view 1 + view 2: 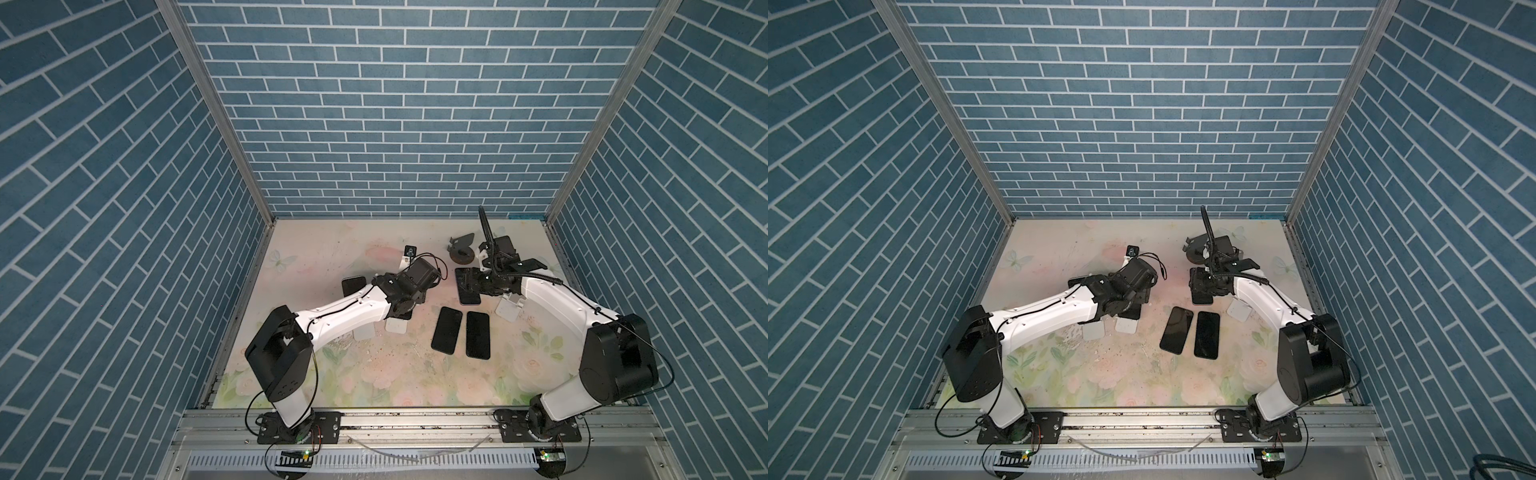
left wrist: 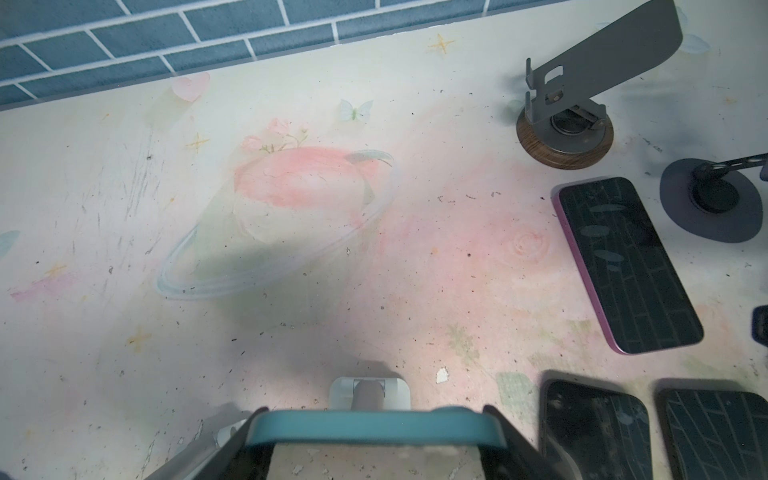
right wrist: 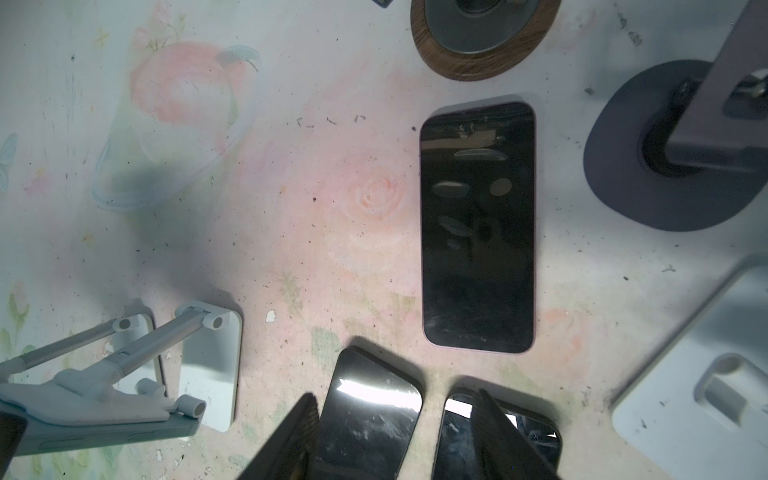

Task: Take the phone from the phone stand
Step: 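Lift the teal phone off the white stand and carry it toward the far wall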

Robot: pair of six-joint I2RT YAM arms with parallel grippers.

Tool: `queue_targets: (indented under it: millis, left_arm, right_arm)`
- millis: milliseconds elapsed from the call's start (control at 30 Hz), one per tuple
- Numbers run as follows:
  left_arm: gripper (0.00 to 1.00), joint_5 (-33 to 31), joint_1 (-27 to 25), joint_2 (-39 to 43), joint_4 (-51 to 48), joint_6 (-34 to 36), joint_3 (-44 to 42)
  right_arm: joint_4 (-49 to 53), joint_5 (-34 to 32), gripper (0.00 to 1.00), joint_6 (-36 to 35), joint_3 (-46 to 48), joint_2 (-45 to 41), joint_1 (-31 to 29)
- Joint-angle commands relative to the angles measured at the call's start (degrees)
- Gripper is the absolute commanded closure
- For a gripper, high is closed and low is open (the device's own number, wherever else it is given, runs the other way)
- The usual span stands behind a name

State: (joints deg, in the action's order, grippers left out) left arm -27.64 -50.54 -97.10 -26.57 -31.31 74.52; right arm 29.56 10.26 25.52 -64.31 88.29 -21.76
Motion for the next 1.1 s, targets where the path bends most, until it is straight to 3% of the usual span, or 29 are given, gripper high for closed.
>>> queue_targets:
  millis: [0, 467, 1067]
  left_arm:
    - [0.35, -1.2, -0.1, 0.8, -0.9, 0.0, -1.3]
    - [0.44, 0.0, -0.1, 5.7, -1.2, 0.9, -1.1]
    - [0.44, 4.9, -0.7, 8.3, -0.8, 2.2, 3.7]
  right_arm:
    - [1.2, -0.6, 0.40, -1.5, -0.9, 1.1, -0.1]
    - [1.0, -0.5, 0.40, -1.4, -0.8, 0.5, -0.1]
    - [1.8, -3.4, 0.40, -2.5, -0.2, -3.6, -0.1]
